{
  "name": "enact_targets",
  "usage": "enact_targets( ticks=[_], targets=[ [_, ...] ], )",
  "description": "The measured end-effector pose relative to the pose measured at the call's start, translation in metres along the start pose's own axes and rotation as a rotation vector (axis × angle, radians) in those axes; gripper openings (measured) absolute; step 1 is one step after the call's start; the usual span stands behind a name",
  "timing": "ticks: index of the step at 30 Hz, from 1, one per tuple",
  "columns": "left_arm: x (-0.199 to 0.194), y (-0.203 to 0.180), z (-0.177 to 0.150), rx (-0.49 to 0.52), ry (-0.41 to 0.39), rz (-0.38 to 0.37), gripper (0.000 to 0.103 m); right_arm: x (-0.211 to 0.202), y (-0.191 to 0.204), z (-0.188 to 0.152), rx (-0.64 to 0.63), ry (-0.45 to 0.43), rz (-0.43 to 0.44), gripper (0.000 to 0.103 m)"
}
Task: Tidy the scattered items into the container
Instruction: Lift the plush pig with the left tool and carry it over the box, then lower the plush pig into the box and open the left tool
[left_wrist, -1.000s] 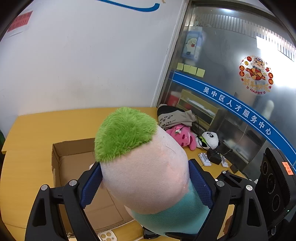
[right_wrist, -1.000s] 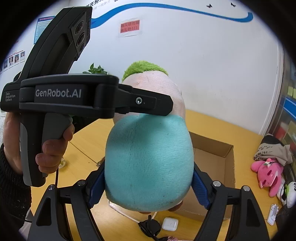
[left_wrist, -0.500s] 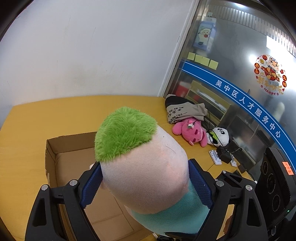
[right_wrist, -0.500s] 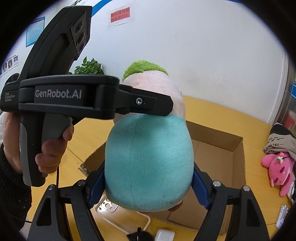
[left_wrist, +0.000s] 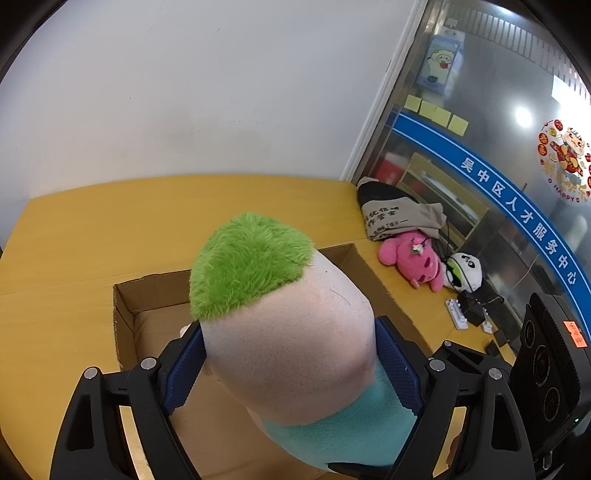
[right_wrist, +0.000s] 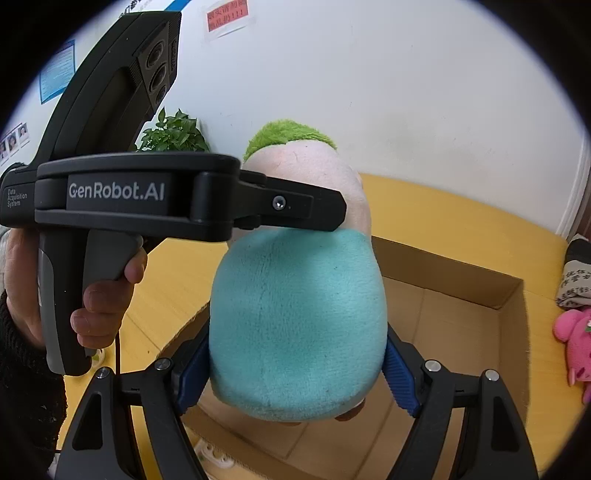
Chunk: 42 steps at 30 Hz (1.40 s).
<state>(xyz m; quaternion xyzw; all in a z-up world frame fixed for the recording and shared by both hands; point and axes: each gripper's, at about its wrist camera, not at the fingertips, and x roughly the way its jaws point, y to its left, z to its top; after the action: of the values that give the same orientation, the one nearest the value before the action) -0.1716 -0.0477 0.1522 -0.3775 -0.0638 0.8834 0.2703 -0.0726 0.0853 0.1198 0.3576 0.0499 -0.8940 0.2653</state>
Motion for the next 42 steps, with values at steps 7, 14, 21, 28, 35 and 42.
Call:
enact_targets(
  ticks=[7,14,21,28,35,42],
  targets=[
    [0.039,0.037,0.012,-0.001,0.085,0.031,0.090,0.045,-0.017,0.007,0.120,0.066,0.054,0.080],
    [0.078,0.073,0.021,-0.004,0.172,0.063,0.090,0.092,-0.037,0.009,0.288,0.129,0.112,0.080],
    [0.114,0.090,0.029,0.050,0.232,0.072,0.083,0.136,-0.051,-0.006,0.502,0.174,0.173,0.080],
    [0.142,0.113,0.013,0.062,0.302,0.114,0.079,0.172,-0.058,-0.040,0.574,0.206,0.199,0.080],
    [0.126,0.134,0.009,0.007,0.300,0.135,0.080,0.159,-0.054,-0.045,0.474,0.208,0.225,0.080],
    [0.110,0.130,0.004,-0.014,0.252,0.185,0.087,0.143,-0.076,-0.063,0.485,0.221,0.281,0.090]
  ],
)
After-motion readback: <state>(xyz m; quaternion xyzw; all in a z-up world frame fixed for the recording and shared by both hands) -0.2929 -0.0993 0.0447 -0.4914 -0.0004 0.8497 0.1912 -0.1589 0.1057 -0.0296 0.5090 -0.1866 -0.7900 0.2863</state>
